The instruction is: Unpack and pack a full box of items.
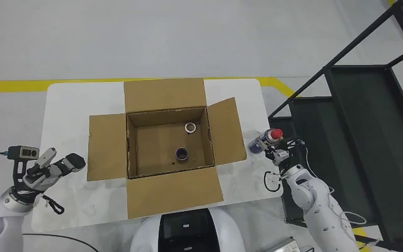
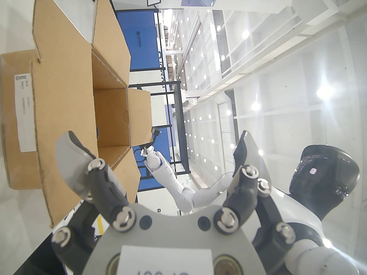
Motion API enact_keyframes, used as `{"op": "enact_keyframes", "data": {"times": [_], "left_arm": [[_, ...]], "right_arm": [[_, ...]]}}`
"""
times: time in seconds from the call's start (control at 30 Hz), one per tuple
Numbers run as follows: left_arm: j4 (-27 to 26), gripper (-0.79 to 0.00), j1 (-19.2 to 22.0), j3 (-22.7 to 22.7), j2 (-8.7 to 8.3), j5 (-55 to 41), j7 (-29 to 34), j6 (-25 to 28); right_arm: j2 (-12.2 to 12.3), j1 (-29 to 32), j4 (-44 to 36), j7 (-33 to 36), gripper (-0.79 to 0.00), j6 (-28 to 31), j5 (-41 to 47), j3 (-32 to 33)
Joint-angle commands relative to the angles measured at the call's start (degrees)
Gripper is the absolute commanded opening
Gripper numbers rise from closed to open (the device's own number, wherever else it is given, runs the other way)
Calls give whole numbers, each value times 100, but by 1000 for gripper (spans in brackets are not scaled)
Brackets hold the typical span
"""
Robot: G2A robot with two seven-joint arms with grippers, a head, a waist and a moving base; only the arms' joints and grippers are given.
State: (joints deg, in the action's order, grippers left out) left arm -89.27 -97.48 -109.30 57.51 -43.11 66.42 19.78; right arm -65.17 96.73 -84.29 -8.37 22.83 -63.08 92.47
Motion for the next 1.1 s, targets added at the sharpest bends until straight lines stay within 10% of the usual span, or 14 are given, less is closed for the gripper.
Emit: {"op": "enact_keyframes", "data": {"times": [0.0,0.47,1.07], "left_arm": [[0,0,0,0,0,0,0,0],[0,0,0,0,0,0,0,0],[0,0,0,0,0,0,0,0]], "right_arm": [[25,181,-406,52,-785,13,-27,187],[109,517,-3219,687,-785,158,-364,703],[-35,-1230,-3013,3426,-785,-260,2343,-1576]]}}
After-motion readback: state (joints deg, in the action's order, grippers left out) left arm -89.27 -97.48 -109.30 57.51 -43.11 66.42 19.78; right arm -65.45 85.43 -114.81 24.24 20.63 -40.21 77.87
